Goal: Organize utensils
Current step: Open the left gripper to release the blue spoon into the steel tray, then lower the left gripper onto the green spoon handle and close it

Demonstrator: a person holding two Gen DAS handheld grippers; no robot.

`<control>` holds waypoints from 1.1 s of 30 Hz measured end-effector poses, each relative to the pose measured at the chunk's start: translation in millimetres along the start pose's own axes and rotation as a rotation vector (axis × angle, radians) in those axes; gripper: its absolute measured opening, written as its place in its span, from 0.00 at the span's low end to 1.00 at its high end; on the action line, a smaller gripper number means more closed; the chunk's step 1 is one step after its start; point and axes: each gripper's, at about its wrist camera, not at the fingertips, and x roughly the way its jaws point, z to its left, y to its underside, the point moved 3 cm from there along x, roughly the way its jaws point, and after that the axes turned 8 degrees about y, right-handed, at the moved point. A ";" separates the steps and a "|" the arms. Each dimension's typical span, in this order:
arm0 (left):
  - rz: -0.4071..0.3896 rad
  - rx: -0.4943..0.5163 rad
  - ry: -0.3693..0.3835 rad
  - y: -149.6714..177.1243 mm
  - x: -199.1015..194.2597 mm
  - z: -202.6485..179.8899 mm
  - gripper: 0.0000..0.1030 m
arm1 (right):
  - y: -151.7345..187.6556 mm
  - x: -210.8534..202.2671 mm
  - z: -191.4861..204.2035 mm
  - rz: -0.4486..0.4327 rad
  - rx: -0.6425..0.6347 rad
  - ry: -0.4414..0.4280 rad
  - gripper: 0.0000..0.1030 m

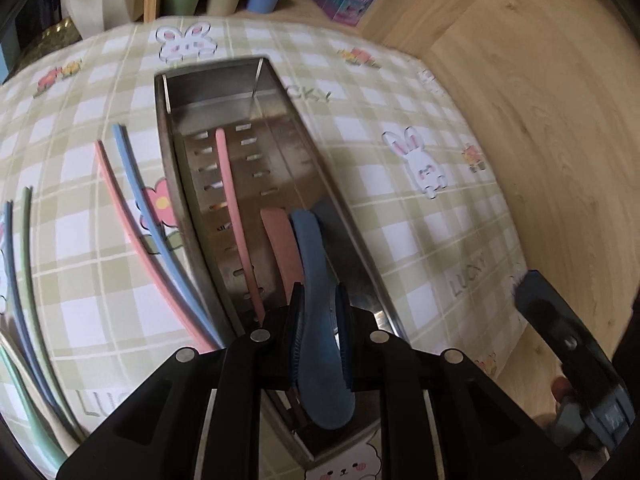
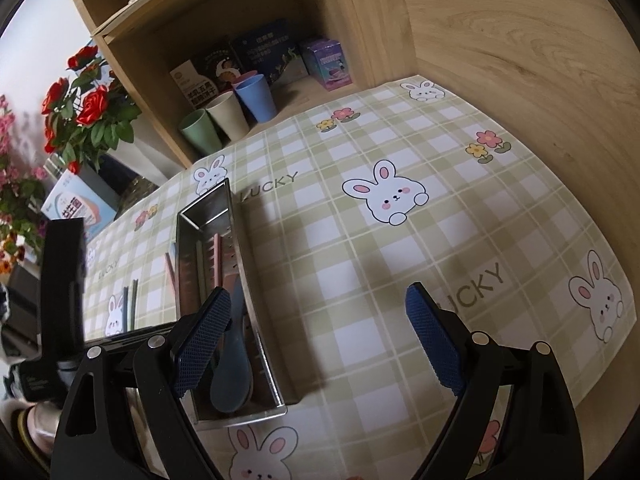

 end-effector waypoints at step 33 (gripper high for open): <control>-0.233 -0.084 -0.220 105.5 -171.6 179.5 0.29 | 58.9 1.2 191.8 -0.005 -0.279 -0.139 0.83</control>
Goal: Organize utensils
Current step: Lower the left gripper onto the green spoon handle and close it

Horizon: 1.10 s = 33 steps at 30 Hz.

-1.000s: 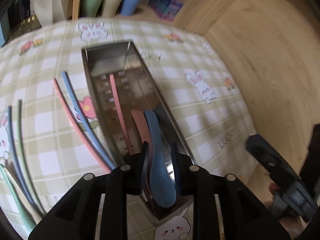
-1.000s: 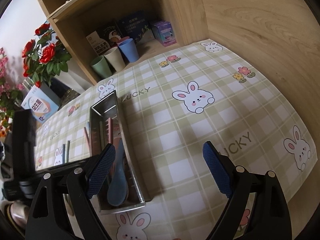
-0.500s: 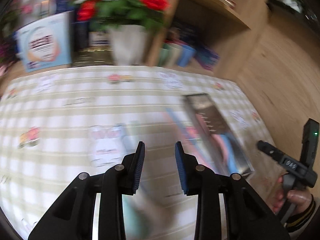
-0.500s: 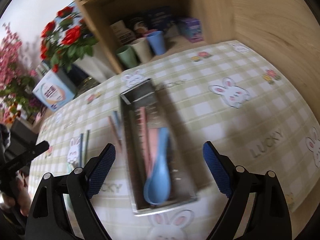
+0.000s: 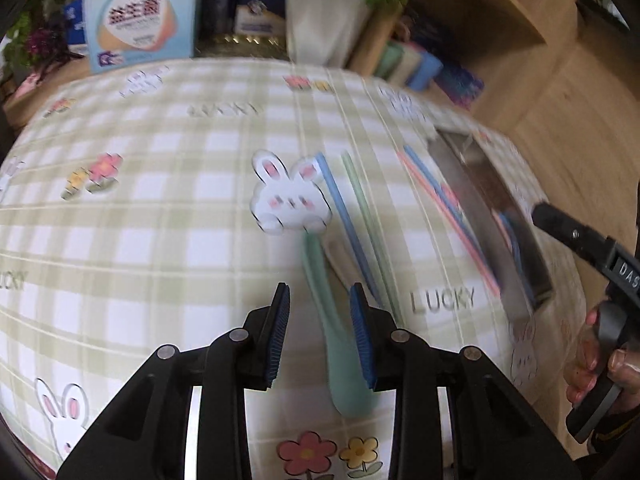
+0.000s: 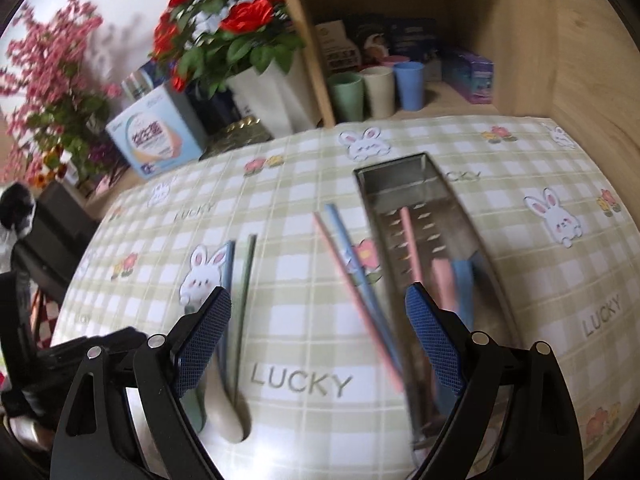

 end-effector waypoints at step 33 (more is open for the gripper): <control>0.107 0.013 -0.133 9.0 28.1 27.4 0.16 | 25.4 14.8 22.9 0.071 -0.070 -0.077 0.69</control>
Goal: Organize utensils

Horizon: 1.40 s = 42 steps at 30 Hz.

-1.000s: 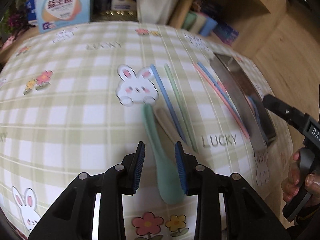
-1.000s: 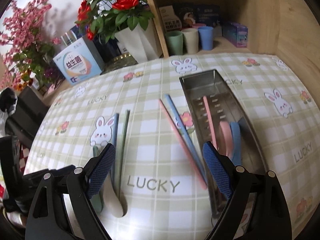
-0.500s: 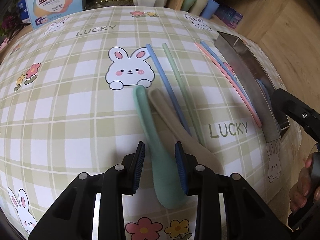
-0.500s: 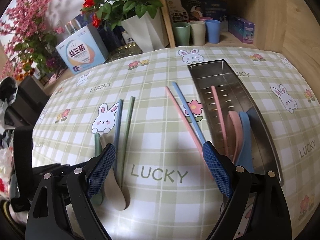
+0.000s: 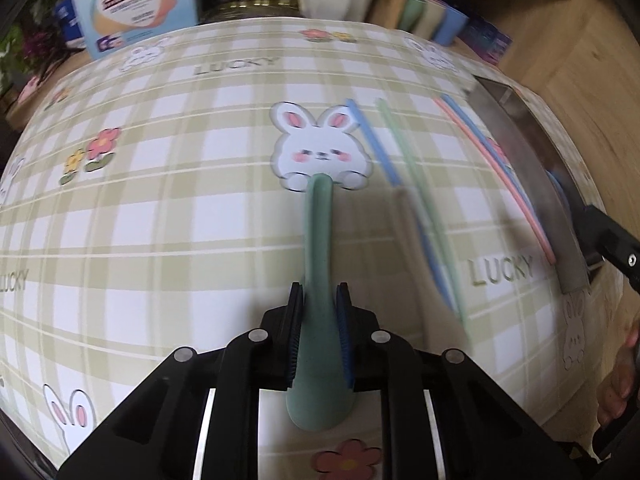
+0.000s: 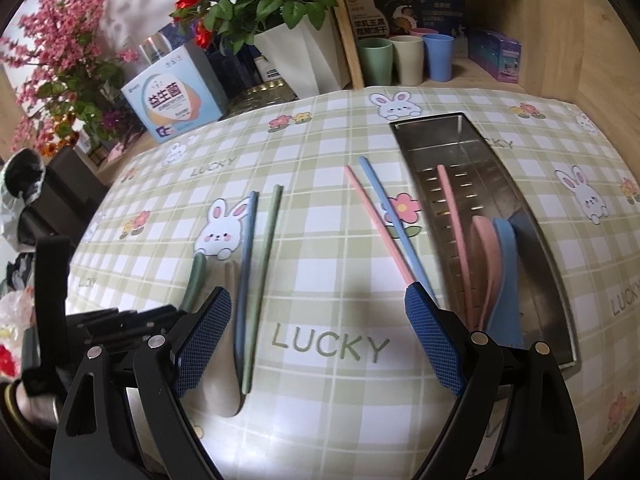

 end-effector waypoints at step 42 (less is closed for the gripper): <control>-0.095 -0.087 0.068 3.3 -7.7 32.9 0.17 | 4.4 90.8 52.0 0.058 -0.240 0.003 0.06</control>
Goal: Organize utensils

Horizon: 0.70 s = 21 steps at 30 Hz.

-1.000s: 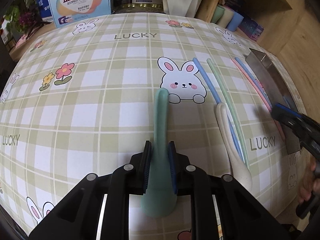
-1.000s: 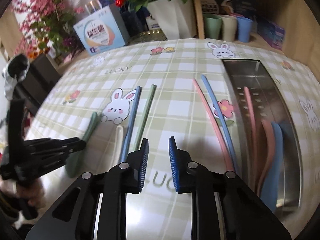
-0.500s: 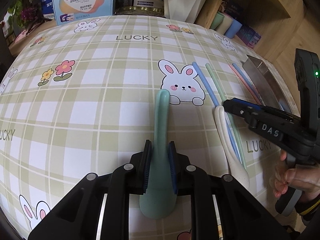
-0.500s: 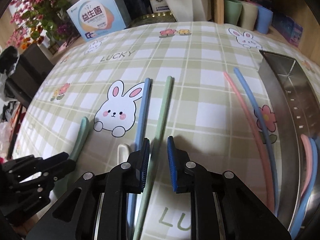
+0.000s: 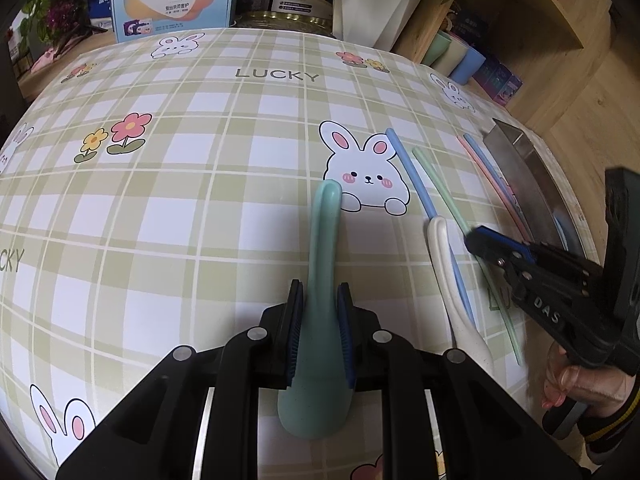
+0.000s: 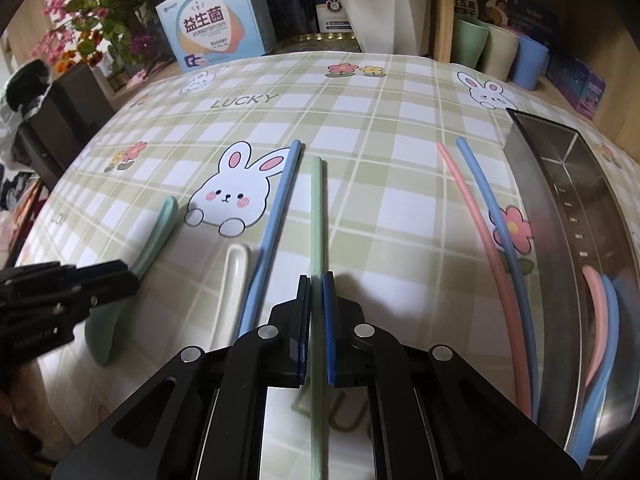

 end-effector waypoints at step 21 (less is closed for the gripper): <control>0.008 0.003 0.005 -1.0 -0.1 0.3 0.17 | 2.8 -2.4 0.8 -0.009 -0.016 0.004 0.06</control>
